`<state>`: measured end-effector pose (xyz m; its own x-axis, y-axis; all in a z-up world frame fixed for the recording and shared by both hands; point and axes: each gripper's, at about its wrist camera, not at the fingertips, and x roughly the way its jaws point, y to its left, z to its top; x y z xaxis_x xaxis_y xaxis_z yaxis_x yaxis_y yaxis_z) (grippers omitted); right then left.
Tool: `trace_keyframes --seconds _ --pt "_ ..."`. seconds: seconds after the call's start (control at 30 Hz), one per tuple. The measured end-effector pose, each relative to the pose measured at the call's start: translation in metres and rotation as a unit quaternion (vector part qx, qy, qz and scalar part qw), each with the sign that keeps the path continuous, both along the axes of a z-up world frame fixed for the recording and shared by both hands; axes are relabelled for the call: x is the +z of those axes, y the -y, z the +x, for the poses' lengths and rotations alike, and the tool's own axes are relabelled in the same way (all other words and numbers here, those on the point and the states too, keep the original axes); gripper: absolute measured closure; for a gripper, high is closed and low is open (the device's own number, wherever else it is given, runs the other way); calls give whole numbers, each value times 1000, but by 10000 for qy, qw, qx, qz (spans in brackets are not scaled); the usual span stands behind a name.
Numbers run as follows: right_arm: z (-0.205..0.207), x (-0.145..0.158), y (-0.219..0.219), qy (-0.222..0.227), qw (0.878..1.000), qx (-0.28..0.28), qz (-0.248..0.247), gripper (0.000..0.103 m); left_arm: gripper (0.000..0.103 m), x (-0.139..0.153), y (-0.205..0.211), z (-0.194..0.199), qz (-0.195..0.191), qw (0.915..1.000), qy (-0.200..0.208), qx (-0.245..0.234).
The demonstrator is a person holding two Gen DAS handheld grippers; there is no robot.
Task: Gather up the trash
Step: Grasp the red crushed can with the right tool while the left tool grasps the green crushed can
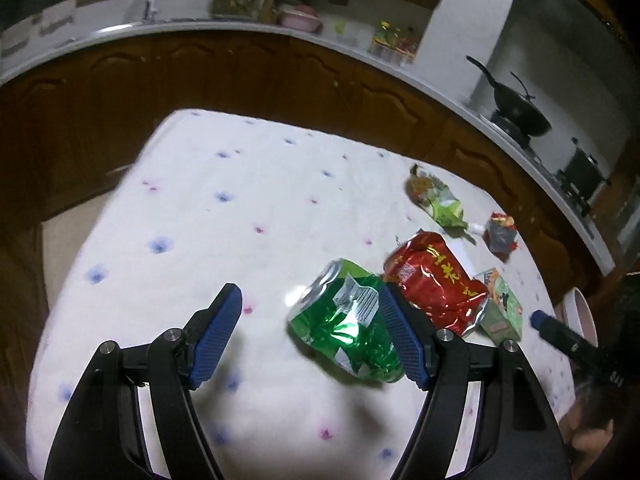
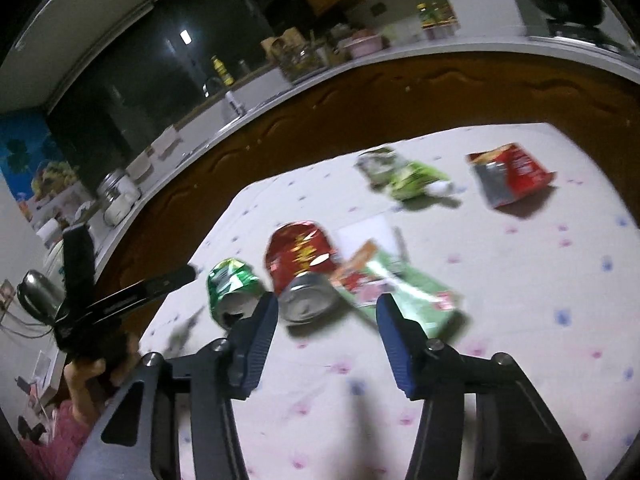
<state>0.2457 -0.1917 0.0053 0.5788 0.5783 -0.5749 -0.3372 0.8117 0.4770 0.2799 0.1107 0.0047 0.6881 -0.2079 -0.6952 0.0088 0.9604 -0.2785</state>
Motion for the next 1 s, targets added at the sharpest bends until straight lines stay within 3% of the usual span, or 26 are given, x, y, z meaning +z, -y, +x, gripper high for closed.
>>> trace_keyframes --seconds 0.33,0.47,0.5,0.6,0.7,0.8,1.0 --pt "17 -24 -32 -487 9986 94 178 51 32 -12 7 20 41 9982 -56 -598" --pt "28 -29 -33 -676 9972 -70 318 51 51 -18 8 25 -7 9970 -130 -760" --pt "31 -31 -32 -718 9967 -115 352 51 60 -18 7 25 -50 9967 -121 -799" --pt "39 -34 -32 -815 9958 -224 344 63 78 -14 9 22 12 9963 -53 -855" --pt "42 -31 -29 -755 9962 -277 320 70 81 -13 12 16 94 9949 -59 -1007" --pt "40 -25 -30 -627 9975 -261 179 84 84 -10 15 5 162 9933 -48 -1146" --pt "42 -22 -32 -690 9973 -193 153 80 86 -7 17 -9 212 9918 -184 -1250"
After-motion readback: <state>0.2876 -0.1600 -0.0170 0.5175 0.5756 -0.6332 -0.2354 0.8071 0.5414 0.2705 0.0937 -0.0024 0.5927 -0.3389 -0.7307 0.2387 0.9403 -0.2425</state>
